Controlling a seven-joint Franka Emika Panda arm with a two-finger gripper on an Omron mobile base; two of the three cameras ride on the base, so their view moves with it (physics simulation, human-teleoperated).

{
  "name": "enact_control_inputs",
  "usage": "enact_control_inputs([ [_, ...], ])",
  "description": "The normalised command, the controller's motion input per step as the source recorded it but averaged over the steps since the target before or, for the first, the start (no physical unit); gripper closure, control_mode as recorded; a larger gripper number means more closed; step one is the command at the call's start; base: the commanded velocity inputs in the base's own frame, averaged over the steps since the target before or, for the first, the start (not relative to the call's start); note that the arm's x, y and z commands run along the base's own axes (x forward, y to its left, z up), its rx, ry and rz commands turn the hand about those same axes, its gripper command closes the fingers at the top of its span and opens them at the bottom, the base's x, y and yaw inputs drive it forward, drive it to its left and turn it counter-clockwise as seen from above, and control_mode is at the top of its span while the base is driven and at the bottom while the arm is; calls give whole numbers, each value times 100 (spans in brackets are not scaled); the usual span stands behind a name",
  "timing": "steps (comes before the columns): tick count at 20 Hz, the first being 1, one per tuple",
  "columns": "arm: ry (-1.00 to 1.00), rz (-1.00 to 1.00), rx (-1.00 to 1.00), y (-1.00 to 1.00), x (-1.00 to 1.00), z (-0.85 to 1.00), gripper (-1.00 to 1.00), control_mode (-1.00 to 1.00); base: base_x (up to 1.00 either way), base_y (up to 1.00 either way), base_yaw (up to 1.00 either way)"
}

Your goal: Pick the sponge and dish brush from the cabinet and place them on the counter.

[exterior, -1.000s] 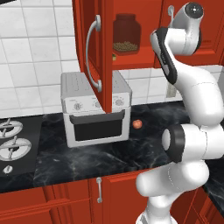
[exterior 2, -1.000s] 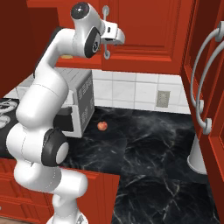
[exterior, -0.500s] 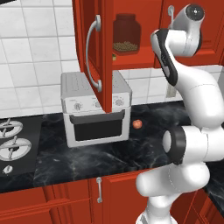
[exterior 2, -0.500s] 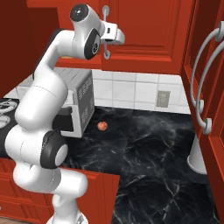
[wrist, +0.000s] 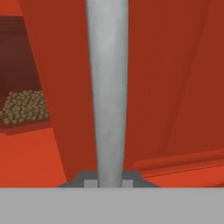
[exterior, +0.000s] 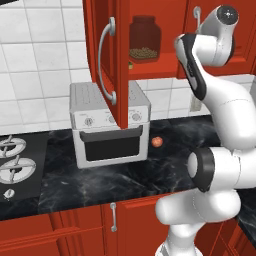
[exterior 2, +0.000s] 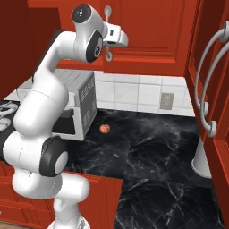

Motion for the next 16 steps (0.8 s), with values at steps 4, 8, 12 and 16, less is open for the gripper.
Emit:
enact_control_inputs([
  [4,0,0,3,-26,-25,-5,100,-100,0,0,0],
  [8,0,4,3,-36,-30,-2,100,-100,0,0,0],
  [12,-2,5,4,-39,-44,-3,100,-100,0,0,0],
  [16,0,5,5,-38,-35,-1,100,-100,0,0,0],
])
